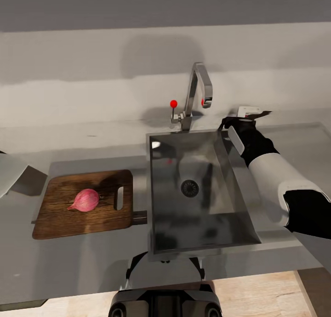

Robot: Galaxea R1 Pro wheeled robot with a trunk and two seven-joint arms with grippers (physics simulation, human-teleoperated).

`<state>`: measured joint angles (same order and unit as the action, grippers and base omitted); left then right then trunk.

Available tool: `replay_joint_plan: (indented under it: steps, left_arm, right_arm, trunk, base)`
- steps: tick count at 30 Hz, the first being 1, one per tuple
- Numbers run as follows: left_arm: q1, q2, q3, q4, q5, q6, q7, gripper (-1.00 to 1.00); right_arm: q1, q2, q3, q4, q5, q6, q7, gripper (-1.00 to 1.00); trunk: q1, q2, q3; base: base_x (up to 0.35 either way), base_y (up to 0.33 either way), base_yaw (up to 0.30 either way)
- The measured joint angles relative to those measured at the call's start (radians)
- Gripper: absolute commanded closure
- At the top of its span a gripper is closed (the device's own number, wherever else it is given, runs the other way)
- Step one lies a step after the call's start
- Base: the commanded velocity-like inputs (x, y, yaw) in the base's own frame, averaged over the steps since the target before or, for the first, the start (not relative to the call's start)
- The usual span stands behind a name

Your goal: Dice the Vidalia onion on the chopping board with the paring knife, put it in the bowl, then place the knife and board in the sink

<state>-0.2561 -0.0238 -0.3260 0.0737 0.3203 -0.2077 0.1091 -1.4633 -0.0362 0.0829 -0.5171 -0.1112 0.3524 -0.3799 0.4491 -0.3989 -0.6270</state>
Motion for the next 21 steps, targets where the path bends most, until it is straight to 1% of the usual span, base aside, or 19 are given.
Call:
replay_joint_plan:
  steps: [6, 10, 13, 21]
  left_arm:
    - [0.0, 0.0, 0.0, 0.0, 0.0, 0.0, 0.0, -1.0]
    - [0.0, 0.0, 0.0, 0.0, 0.0, 0.0, 0.0, -1.0]
    - [0.0, 0.0, 0.0, 0.0, 0.0, 0.0, 0.0, -1.0]
    - [0.0, 0.0, 0.0, 0.0, 0.0, 0.0, 0.0, -1.0]
  right_arm:
    - [0.0, -0.002, -0.002, 0.0, 0.001, 0.0, 0.0, -1.0]
    - [0.0, -0.017, -0.023, 0.001, 0.0, 0.0, 0.0, -1.0]
    - [0.0, -0.02, -0.029, 0.001, 0.001, 0.001, -0.001, -1.0]
    - [0.0, -0.019, -0.032, 0.002, 0.004, 0.001, -0.003, -1.0]
  trunk:
    - [0.0, 0.0, 0.0]
    - [0.0, 0.0, 0.0]
    - [0.0, 0.0, 0.0]
    - [0.0, 0.0, 0.0]
  base:
    - [0.0, 0.0, 0.0]
    - [0.0, 0.0, 0.0]
    - [0.0, 0.0, 0.0]
    - [0.0, 0.0, 0.0]
